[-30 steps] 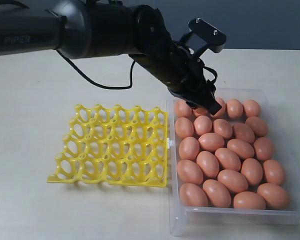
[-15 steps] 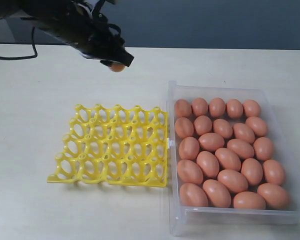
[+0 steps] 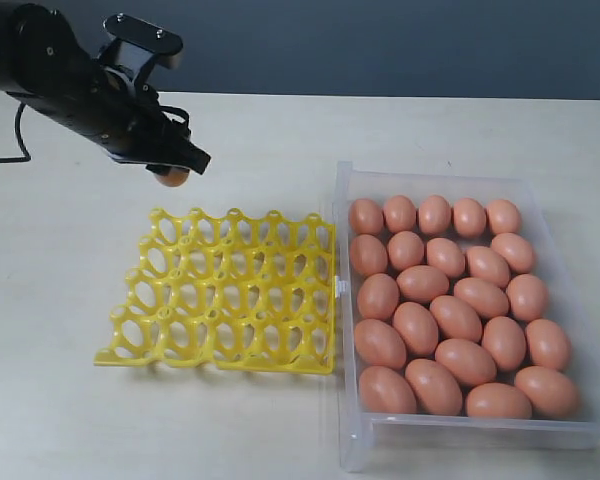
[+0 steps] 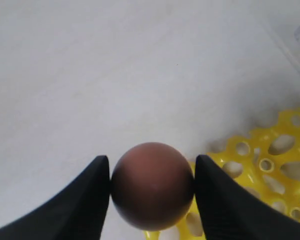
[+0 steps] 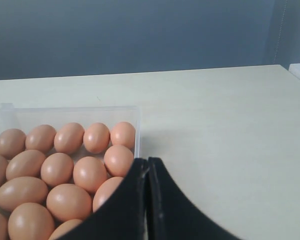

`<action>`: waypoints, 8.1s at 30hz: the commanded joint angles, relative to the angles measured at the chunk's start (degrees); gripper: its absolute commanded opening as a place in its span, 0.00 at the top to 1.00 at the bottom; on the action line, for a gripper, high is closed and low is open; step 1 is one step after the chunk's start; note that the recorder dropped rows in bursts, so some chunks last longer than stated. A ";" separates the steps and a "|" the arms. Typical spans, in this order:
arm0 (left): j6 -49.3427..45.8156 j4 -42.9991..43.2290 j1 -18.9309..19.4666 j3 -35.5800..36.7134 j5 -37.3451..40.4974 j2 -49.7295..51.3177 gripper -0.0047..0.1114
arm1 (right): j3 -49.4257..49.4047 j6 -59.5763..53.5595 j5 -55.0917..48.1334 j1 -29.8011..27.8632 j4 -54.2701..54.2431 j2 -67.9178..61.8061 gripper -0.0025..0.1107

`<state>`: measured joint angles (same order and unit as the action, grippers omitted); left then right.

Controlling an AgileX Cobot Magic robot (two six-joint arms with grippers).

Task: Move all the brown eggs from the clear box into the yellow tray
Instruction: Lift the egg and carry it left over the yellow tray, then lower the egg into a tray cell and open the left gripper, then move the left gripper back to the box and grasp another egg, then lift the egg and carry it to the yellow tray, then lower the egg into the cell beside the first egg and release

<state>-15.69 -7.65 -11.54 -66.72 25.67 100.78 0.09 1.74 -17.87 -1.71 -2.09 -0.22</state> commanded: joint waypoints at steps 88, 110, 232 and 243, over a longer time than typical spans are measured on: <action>-40.84 -22.39 -28.12 -28.23 12.14 25.97 0.42 | -0.09 -0.26 0.38 0.01 0.05 0.22 0.98; -36.93 -17.31 -28.97 -34.46 12.70 29.27 0.85 | -0.09 -0.26 0.38 0.01 0.05 0.22 0.98; 17.45 -20.17 -20.06 33.53 -76.36 1.55 0.46 | -0.09 -0.26 0.38 0.01 0.05 0.22 0.98; 13.39 -22.02 -20.06 31.67 -65.70 -2.85 0.70 | -0.09 -0.26 0.38 0.01 0.05 0.22 0.98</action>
<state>-1.14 -29.22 -31.82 -34.14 -43.79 98.42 0.09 1.74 -17.87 -1.71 -2.09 -0.22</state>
